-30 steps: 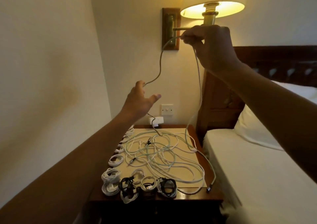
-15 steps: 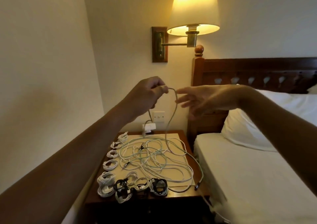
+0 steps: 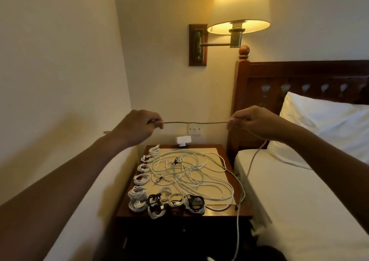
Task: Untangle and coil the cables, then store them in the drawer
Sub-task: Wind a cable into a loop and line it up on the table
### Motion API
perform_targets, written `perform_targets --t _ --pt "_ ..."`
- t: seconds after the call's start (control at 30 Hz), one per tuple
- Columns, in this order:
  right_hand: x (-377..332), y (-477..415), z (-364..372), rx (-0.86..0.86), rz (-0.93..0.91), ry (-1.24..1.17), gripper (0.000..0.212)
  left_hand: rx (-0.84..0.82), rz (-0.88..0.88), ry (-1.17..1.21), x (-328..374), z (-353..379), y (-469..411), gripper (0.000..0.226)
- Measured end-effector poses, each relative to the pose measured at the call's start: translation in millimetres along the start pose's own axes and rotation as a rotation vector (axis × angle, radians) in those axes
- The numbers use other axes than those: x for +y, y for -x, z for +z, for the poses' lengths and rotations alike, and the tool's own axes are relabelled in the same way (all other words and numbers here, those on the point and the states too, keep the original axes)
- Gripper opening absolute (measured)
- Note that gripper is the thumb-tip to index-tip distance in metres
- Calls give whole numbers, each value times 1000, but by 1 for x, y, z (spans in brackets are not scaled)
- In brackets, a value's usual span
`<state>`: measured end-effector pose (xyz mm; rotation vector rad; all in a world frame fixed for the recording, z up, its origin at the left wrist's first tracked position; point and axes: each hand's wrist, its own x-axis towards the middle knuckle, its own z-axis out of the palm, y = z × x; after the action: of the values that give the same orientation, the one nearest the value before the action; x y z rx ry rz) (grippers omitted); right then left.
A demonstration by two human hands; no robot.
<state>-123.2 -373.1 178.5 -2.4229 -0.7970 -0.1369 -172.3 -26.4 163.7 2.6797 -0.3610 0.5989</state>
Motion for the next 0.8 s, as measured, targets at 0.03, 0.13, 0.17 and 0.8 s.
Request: perform_targets --t 0.03,0.13,0.17,0.8 --pt "10 4 2 -20 19 -21 24 22 -48 -42 -16 -1 3 25" --pt "36 17 14 -61 41 -64 23 64 -151 -123 -53 1 10 23" --pt "43 22 17 -54 59 -69 24 78 -177 -161 -62 2 13 22" --pt "165 83 111 -79 644 456 25 -813 -346 846 -6 -4 28 33"
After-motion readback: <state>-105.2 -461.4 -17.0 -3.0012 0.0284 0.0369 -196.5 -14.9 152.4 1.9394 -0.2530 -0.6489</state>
